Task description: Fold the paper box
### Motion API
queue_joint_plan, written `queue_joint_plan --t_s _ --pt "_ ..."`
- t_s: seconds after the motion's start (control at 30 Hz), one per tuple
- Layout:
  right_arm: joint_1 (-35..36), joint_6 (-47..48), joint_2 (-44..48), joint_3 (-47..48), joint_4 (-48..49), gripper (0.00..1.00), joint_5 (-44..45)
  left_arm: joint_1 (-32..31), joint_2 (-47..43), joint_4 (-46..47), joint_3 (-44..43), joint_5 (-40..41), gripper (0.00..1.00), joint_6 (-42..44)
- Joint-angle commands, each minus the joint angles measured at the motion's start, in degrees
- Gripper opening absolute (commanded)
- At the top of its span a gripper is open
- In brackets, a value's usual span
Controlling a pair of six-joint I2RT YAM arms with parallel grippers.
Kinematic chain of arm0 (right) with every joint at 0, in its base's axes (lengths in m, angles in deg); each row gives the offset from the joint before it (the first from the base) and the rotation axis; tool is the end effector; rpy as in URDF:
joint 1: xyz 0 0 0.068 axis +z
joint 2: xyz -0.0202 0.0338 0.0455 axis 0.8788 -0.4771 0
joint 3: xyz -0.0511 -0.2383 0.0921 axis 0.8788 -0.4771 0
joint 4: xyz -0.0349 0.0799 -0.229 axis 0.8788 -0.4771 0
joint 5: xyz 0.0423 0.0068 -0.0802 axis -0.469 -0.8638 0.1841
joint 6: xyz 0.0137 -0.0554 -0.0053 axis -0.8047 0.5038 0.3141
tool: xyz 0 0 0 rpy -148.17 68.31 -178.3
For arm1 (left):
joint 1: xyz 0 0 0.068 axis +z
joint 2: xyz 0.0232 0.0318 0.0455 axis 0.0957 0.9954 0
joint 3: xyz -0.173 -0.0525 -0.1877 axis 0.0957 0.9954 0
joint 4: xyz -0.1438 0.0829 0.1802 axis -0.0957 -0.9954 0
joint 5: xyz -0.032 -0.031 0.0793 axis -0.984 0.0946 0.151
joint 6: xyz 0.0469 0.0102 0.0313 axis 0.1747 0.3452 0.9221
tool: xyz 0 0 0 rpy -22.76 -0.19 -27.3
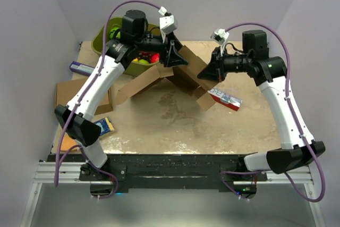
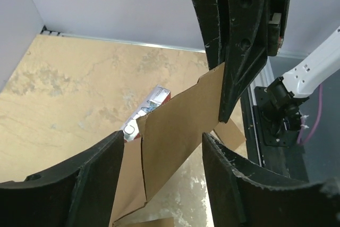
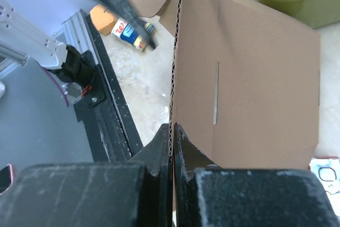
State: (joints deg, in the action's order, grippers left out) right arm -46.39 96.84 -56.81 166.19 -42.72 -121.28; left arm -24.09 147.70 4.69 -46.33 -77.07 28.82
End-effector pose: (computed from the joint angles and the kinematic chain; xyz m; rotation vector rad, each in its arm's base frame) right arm 0.2338 0.0953 0.4302 -0.8886 1.8864 1.0116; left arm 0.2972 -0.2074 0.4485 1.1946 1.4487 -1.1822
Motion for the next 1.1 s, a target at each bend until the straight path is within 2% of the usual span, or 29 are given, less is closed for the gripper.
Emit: queue_joint_plan --t_s 0.0,0.1,0.2,0.23,0.3,0.33,0.37,0.4,0.47,0.5,0.57,0.6,0.63,0.7,0.73,0.77,0.87,1.0,1.07 --pt "0.53 3.82 -1.5 1.33 2.31 0.0 -2.56 0.4 0.18 -0.08 1.08 -5.4 0.59 -0.77" --pt "0.62 5.49 -2.73 1.86 1.69 0.0 -3.09 0.49 1.41 0.62 1.17 -7.42 0.49 -1.91" --pt "0.71 6.81 -3.35 2.3 1.26 0.0 -2.83 0.67 2.21 1.5 1.35 -8.48 0.33 -3.14" --pt "0.62 6.91 -3.35 2.47 1.34 0.01 -2.48 0.75 2.29 2.37 1.35 -8.74 0.24 -3.32" --pt "0.62 5.6 -2.91 2.56 3.26 0.19 -1.42 1.28 1.95 4.48 2.31 -10.32 0.17 -4.9" --pt "0.62 4.89 -2.47 2.48 4.32 0.29 -0.81 1.98 1.68 7.8 2.92 -10.94 0.08 -7.51" --pt "0.62 4.1 -1.42 2.04 5.46 0.47 1.02 2.42 0.72 10.01 4.93 -12.25 0.03 -10.67" --pt "0.71 2.7 -0.63 1.77 8.0 0.58 1.91 2.95 0.1 15.86 6.34 -12.78 0.0 -12.71" --pt "0.62 1.29 1.65 0.55 12.12 0.78 3.93 4.44 -2.26 22.13 11.24 -13.31 0.0 -19.27" --pt "0.62 -0.2 2.44 0.02 13.63 0.81 5.07 4.97 -3.23 30.34 13.02 -13.31 0.0 -21.75" --pt "0.62 -2.14 4.64 -3.21 19.32 0.85 8.06 6.99 -5.77 38.46 18.1 -12.53 0.0 -31.06" --pt "0.53 -3.89 7.17 -4.8 21.62 0.86 11.03 7.87 -6.57 47.38 19.7 -12.09 0.0 -34.75" --pt "0.62 -4.86 8.85 -6.56 23.91 0.86 12.63 9.96 -7.45 51.56 21.02 -10.52 0.0 -41.83" --pt "0.36 -8.45 13.06 -11.31 30.15 0.88 17.01 12.0 -9.48 57.38 23.14 -8.67 0.0 -46.02" --pt "0.27 -10.04 14.22 -12.63 31.91 0.97 18.61 13.83 -9.92 56.79 23.05 -6.48 0.0 -46.65" --pt "0.27 -11.19 15.36 -14.3 33.75 0.99 20.36 14.63 -10.79 55.22 22.27 -5.24 0.0 -46.22" --pt "0.27 -13.48 20.89 -18.51 37.71 0.99 27.92 17.8 -12.72 50.2 22.52 -1.72 0.0 -46.03" --pt "0.27 -14.01 23.11 -23.88 38.6 0.99 30.93 21.4 -15.63 53.62 26.47 0.57 0.0 -50.78" --pt "0.18 -14.36 24.5 -30.18 43.32 0.99 30.84 22.72 -16.25 54.5 27.62 -0.13 0.0 -51.92"
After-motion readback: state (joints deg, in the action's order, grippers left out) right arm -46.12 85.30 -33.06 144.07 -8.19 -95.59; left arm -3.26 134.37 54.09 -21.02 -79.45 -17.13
